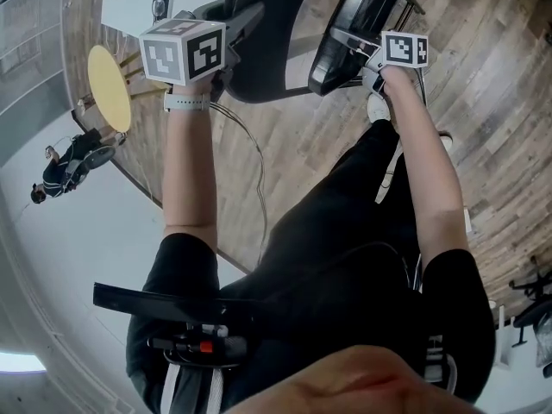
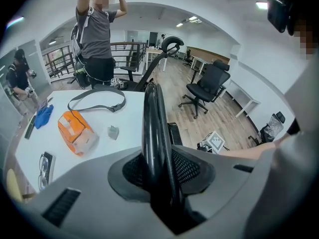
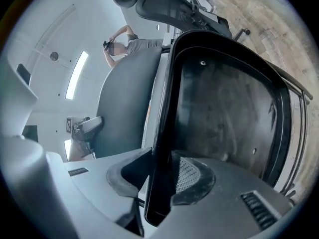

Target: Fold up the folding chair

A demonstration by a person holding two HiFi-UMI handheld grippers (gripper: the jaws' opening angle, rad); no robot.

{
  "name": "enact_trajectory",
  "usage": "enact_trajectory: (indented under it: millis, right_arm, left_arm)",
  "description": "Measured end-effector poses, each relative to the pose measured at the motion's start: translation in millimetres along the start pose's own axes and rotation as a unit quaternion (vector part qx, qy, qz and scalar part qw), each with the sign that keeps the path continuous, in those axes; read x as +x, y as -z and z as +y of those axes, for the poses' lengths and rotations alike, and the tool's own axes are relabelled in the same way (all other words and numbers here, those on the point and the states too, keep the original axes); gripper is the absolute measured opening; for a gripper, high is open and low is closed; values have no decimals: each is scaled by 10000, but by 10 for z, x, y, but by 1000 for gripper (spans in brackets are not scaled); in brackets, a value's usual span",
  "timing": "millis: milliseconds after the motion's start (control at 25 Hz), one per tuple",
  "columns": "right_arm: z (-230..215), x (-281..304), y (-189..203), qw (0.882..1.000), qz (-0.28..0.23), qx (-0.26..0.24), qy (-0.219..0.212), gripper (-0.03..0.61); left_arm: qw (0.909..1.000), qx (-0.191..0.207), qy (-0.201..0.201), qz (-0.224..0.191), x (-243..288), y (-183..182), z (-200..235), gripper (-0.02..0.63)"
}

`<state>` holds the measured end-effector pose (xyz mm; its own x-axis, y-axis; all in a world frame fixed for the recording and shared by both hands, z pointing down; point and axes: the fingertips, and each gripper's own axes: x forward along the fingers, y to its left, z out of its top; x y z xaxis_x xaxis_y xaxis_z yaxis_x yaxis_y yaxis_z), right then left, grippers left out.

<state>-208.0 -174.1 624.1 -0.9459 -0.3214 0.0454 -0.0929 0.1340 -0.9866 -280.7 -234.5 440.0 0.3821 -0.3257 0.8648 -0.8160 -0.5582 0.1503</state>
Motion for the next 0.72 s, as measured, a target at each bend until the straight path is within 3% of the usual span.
enact_trajectory:
  millis: [440, 640, 720]
  right_arm:
    - [-108, 178, -47, 9997, -176, 120, 101, 115]
    - [-64, 164, -32, 9993, -53, -281, 231, 121]
    - [-50, 108, -58, 9980, -66, -457, 436, 158]
  left_arm:
    - [10000, 93, -6, 1, 75, 0, -5, 109]
    - [9996, 163, -107, -181, 27, -26, -7, 145]
    - [9987, 163, -240, -424, -71, -82, 43, 168]
